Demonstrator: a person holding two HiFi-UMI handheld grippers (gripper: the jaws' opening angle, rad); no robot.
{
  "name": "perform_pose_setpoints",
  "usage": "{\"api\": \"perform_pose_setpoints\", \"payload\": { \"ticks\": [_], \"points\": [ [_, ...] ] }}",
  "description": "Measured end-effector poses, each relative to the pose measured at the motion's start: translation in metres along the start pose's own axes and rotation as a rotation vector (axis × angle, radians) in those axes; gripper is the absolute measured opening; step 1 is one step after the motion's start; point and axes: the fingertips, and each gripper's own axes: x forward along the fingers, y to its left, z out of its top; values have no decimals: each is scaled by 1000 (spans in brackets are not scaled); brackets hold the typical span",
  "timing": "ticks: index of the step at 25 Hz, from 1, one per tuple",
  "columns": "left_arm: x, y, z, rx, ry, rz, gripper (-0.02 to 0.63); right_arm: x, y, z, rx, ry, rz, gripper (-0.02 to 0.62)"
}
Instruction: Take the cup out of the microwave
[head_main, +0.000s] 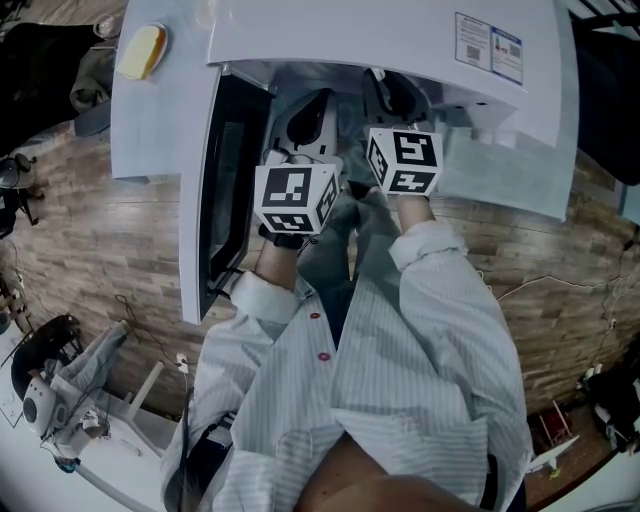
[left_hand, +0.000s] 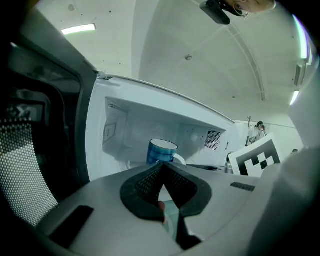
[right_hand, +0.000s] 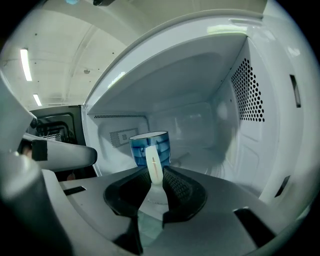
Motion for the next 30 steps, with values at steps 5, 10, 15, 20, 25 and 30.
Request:
{"api": "perform_pose_setpoints", "payload": {
  "ticks": [5,10,15,20,25,30],
  "points": [
    [-6,2,4,2,-11,1,8,-6,3,0,4,-13,-12,94],
    [-12,1,7,6,-22,0,8,-15,6,0,16,-26,-22,92],
    [-18,0,7,7,-29,-3,8,-22,8,1,21,-41,-30,90],
    [-23,-2,9,5,-38,-2,8,-31,10,2,36,-53,-37,89],
    [-27,-6,11,6,-48,-4,8,-43,7,6,70,-76,-55,89],
    [-31,-10,12,8,-50,-6,8,-51,3,10,112,-95,-62,86]
  ]
}}
